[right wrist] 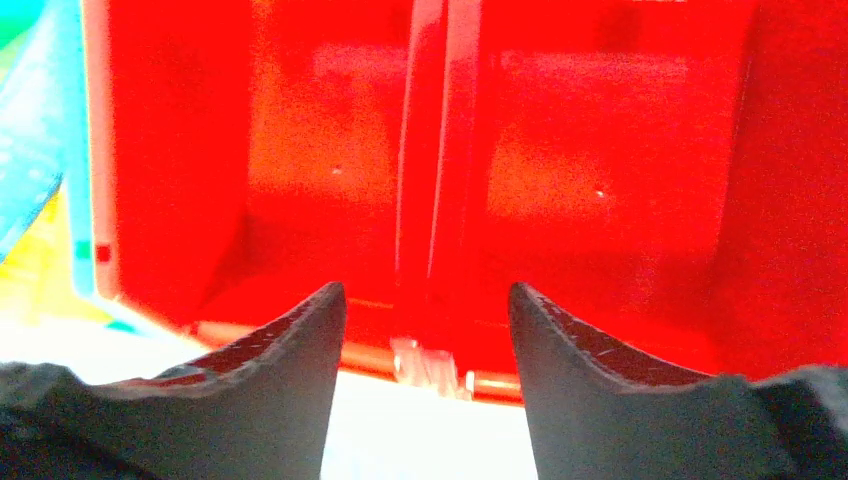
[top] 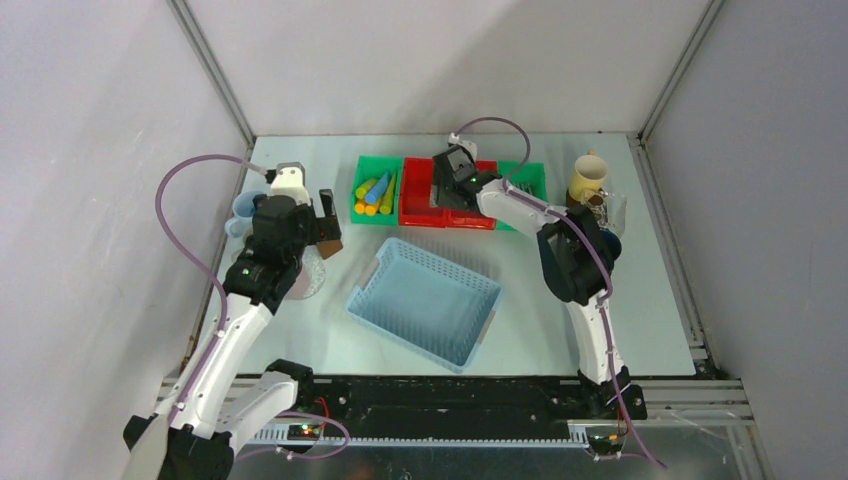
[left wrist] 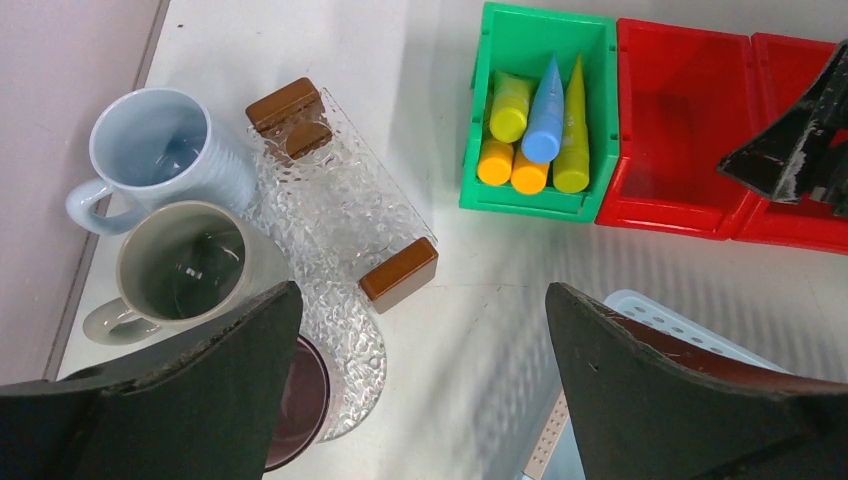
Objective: Prepare toiletry sets of a toothbrush and toothpaste on the tray
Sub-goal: Adjust the storage box at the center of the board, then adjust the toothpaste holder on the tray.
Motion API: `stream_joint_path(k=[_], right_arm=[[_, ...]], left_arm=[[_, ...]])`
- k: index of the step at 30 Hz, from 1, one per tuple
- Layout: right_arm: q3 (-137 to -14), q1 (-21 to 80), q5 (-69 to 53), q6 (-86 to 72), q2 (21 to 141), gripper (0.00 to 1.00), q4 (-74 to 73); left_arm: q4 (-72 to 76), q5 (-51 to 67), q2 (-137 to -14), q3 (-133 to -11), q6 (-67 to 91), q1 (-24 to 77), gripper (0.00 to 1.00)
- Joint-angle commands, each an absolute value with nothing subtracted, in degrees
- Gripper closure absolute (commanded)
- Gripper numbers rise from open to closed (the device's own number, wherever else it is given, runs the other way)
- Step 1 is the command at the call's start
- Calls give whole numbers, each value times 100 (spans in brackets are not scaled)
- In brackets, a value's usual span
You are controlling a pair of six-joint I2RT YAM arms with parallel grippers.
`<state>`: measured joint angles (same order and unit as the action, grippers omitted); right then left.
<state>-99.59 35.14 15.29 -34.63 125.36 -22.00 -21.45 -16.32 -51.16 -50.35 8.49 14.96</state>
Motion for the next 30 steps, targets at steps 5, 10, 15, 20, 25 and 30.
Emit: stream_joint_path(k=[5, 10, 15, 20, 25, 30], right_arm=[[-10224, 3231, 1288, -2341, 10985, 21, -2580], [-10223, 2390, 1718, -1986, 10355, 20, -3071], [-10000, 1403, 2018, -2029, 10036, 20, -3497], [-9470, 442, 1910, -2276, 9729, 20, -3708], [-8736, 59, 1398, -2213, 9422, 21, -3599], [-8370, 51, 1066, -2054, 9414, 23, -3713]], left_arm=[[-1948, -1751, -4965, -4973, 702, 1452, 2], [-1961, -1808, -4962, -4977, 680, 1456, 2], [-1983, -1878, -4995, -4982, 656, 1451, 2], [-2033, -1912, -5079, -4997, 650, 1455, 2], [-2112, -1900, -5177, -5042, 646, 1455, 2], [-2154, -2040, -5184, -5053, 578, 1535, 2]])
